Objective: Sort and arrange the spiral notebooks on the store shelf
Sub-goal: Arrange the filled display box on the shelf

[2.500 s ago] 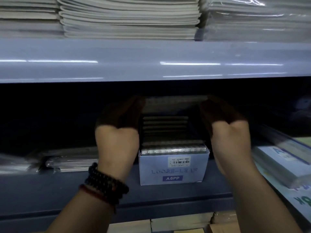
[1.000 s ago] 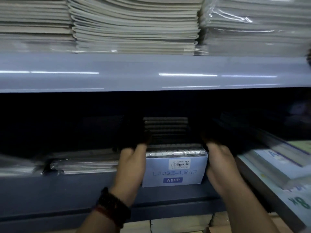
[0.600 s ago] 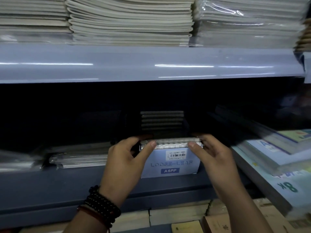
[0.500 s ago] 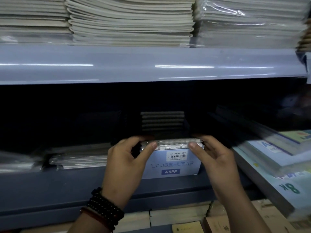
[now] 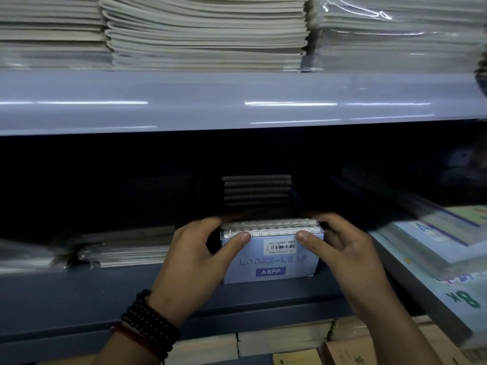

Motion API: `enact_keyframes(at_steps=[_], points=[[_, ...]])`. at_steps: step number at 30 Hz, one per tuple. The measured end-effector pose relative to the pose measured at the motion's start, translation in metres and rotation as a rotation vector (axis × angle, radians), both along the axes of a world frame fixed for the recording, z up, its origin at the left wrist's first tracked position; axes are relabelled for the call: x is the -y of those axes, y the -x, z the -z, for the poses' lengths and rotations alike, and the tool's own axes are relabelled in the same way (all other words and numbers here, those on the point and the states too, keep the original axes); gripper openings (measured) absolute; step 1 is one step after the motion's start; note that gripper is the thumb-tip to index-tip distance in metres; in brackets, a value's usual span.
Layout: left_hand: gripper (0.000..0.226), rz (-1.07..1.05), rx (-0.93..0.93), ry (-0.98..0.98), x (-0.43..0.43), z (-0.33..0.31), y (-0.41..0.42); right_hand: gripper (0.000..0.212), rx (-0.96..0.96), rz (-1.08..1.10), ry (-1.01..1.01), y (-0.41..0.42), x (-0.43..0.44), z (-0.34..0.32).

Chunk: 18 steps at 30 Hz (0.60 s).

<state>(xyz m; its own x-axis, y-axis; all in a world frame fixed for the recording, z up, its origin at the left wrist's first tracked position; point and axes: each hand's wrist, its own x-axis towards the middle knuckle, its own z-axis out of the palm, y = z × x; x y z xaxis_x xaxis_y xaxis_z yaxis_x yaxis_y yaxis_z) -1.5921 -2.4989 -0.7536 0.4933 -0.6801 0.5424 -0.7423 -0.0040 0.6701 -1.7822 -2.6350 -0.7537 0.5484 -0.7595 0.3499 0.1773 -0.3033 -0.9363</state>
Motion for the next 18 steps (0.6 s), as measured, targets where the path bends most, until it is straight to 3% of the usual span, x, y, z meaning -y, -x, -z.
enact_keyframes(at_steps=[4,9,15,18], points=[[0.027,0.045,-0.114,0.133,0.002,-0.001,0.003,0.013,0.059,0.062,0.014,-0.002,0.0,0.002],[0.028,0.102,-0.152,0.141,0.004,0.004,0.004,0.013,0.036,0.075,0.05,-0.002,-0.001,0.001],[0.013,0.113,-0.3,0.265,0.005,0.003,0.016,0.032,0.174,0.214,-0.091,-0.019,-0.01,0.002],[0.015,0.08,-0.457,0.337,0.009,0.003,0.024,0.031,0.205,0.265,-0.13,-0.026,-0.014,0.003]])
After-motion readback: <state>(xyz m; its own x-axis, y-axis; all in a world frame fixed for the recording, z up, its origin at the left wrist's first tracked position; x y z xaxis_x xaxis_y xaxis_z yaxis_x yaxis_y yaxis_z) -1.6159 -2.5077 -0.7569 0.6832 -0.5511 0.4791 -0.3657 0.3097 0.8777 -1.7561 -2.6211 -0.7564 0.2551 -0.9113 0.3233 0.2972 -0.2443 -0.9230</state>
